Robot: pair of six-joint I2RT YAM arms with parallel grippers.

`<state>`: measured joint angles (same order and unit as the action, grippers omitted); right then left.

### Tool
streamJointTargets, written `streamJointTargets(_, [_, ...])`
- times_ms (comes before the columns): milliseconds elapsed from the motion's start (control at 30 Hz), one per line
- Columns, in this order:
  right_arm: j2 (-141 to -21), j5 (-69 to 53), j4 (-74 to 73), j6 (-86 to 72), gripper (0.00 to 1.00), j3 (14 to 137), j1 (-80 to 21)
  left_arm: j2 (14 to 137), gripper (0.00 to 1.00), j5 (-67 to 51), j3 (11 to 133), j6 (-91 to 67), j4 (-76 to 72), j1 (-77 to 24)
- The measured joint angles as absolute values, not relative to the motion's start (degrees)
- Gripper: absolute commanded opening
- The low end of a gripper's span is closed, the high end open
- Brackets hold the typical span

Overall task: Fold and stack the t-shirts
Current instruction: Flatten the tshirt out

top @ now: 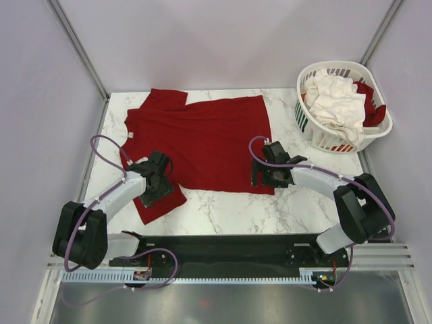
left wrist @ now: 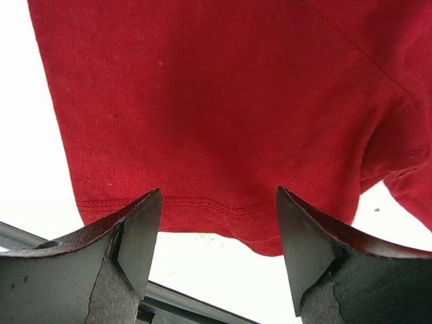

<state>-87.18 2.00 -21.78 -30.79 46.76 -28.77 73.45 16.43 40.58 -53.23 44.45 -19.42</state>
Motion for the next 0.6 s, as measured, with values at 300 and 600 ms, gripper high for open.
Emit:
streamJointTargets(300, [-88.8,2.9,-21.8,-30.4,0.98,48.1,-28.8,73.8,0.19,13.4,36.2,-53.1,41.5,-19.4])
streamJointTargets(600, [-88.2,5.5,-21.6,-31.7,0.98,47.4,-28.8,73.3,0.02,10.9,35.7,-51.0,38.0,-19.3])
